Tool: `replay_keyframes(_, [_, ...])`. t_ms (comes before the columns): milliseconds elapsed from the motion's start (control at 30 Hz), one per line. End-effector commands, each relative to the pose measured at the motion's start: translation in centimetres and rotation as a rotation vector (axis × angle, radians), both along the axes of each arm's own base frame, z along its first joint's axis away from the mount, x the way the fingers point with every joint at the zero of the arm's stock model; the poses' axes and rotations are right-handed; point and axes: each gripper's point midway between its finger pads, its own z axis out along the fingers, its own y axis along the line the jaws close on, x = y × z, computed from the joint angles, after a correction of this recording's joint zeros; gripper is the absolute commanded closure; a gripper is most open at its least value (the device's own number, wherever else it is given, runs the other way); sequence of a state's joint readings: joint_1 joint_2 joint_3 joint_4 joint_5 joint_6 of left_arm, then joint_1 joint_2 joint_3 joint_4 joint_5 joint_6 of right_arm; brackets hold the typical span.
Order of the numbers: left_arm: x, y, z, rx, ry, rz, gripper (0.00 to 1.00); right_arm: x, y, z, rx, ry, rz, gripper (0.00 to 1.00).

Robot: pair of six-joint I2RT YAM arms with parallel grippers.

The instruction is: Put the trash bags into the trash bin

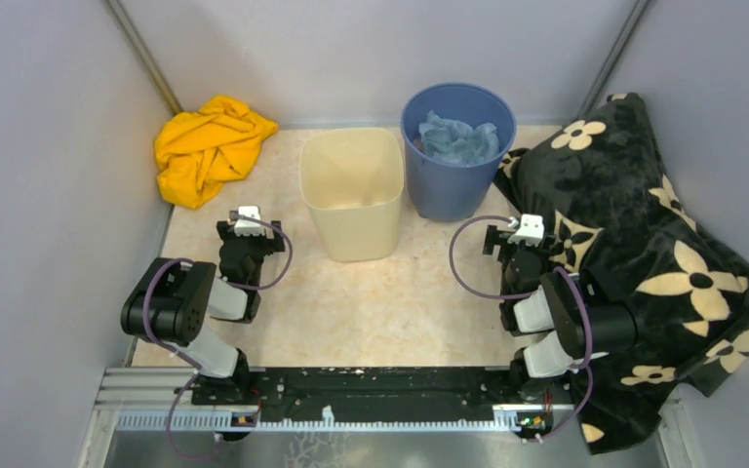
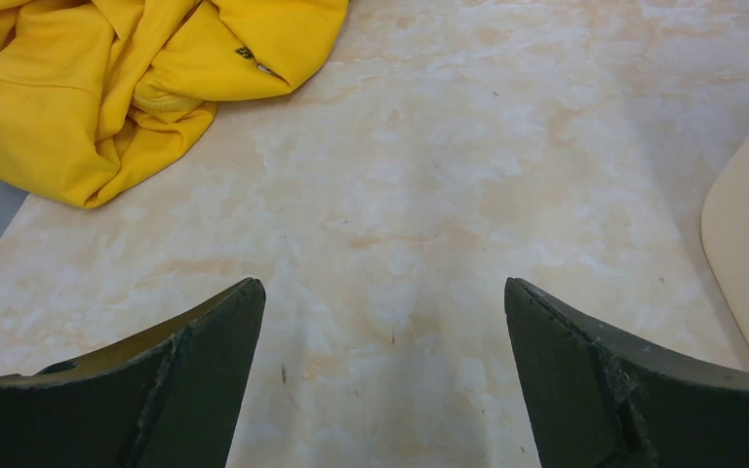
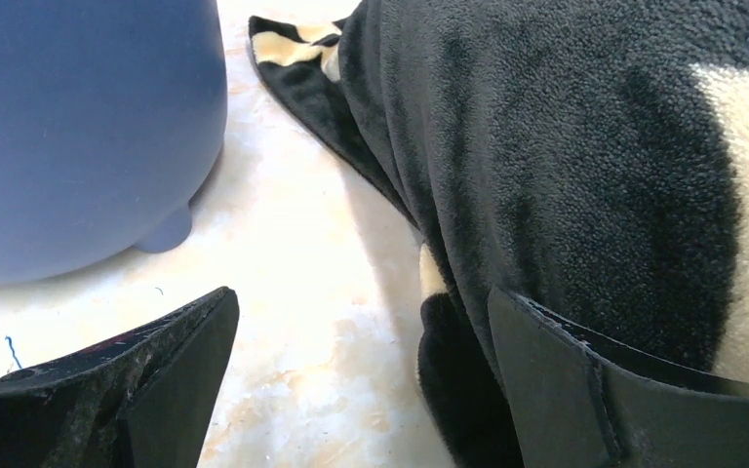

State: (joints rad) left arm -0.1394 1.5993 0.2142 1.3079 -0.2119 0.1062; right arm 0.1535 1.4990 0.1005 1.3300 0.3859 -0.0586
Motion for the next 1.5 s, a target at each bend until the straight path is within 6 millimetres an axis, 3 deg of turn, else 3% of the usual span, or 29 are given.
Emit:
replay_keyframes(0, [0.5,-0.1,0.8,-0.010,-0.030,-0.009,0.01,1.0,0.0,2.5,0.029,-0.087,0.005,0.01])
replay_keyframes(267, [0.4,-0.1,0.9,-0.011,-0.036,-0.008,0.01,0.7,-0.1,2.7,0.032,-0.105,-0.002,0.01])
replay_keyframes(333, [0.3,-0.1,1.4,-0.007,-0.052,-0.013,0.01,1.0,-1.0,2.4,0.048,-0.084,-0.066,0.01])
replay_keyframes(433, [0.4,-0.6,2.7,0.010,-0.048,-0.044,0.01,-0.1,-1.5,3.6,0.058,-0.135,-0.087,0.01])
replay_keyframes(533, [1.3,-2.5,4.0,0.020,0.036,-0.147,0.01,-1.9,-3.0,5.4,0.101,-0.192,-0.194,0.01])
replay_keyframes(633, [1.5,-3.4,6.0,-0.024,0.048,-0.185,0.01,-2.1,-3.0,7.2,0.133,-0.169,-0.203,0.01])
replay_keyframes(833, [0.6,-4.7,9.8,-0.169,0.016,-0.216,0.01,-3.3,-2.8,13.2,0.241,-0.217,-0.204,0.01])
replay_keyframes(1000, [0.4,-4.1,13.4,-0.287,0.007,-0.150,0.01,-5.3,-2.3,20.0,0.443,-0.335,-0.182,0.01])
replay_keyframes(1067, [0.3,-4.4,15.4,-0.317,-0.010,-0.161,0.01,-6.0,-1.2,23.1,0.479,-0.355,-0.103,0.01])
replay_keyframes(1267, [-1.7,-6.4,22.7,-0.470,-0.138,-0.277,0.01,-8.6,4.9,31.9,0.450,-0.446,0.311,0.01])
replay_keyframes(1333, [-2.6,-7.4,25.2,-0.521,-0.182,-0.343,0.01,-9.8,6.5,33.9,0.433,-0.466,0.420,0.01])
replay_keyframes(1467, [-4.5,-10.9,29.5,-0.483,-0.179,-0.578,0.01,-11.5,6.7,36.3,0.509,-0.522,0.455,0.01])
